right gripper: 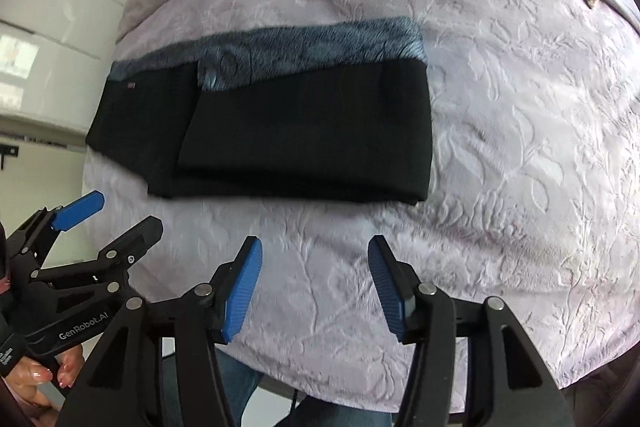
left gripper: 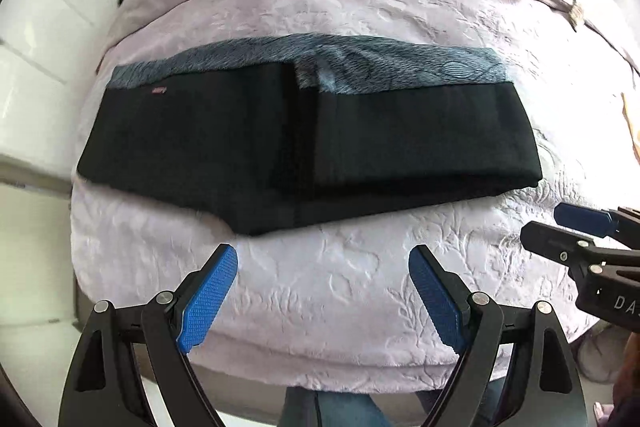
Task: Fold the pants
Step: 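Withdraw both open grippers up from the folded black pants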
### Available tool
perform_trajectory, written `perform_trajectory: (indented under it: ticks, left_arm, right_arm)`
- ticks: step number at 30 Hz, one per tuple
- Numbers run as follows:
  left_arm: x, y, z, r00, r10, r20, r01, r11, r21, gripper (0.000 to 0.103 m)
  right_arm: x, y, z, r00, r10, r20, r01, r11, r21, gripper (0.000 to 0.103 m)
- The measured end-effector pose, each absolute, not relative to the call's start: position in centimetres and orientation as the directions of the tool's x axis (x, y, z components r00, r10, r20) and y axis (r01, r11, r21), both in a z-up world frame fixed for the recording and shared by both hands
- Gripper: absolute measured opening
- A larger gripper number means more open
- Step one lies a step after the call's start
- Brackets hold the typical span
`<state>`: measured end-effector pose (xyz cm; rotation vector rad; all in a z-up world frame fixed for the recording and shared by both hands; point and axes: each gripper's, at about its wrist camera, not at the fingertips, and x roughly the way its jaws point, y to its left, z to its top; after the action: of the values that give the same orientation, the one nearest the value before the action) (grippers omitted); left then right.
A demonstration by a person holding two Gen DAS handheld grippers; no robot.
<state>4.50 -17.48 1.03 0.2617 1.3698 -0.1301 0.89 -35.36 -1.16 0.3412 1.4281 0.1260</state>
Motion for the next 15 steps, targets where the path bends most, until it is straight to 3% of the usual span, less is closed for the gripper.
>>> perform_trajectory:
  ticks: [6,15]
  left_arm:
    - [4.2,-14.5,1.3,0.205,0.100,-0.974,0.157,0.979,0.133,0.089]
    - [6.9,-8.7,1.7,0.228,0.053,-0.972,0.188,0.977,0.097,0.089]
  right_arm:
    - [1.0,-34.4,-1.2,0.136,0.298,-0.945,0.044,0.951,0.306,0.059]
    - [1.9,-31.1,-0.7,0.176,0.270,-0.947,0.122,0.948,0.293,0.062]
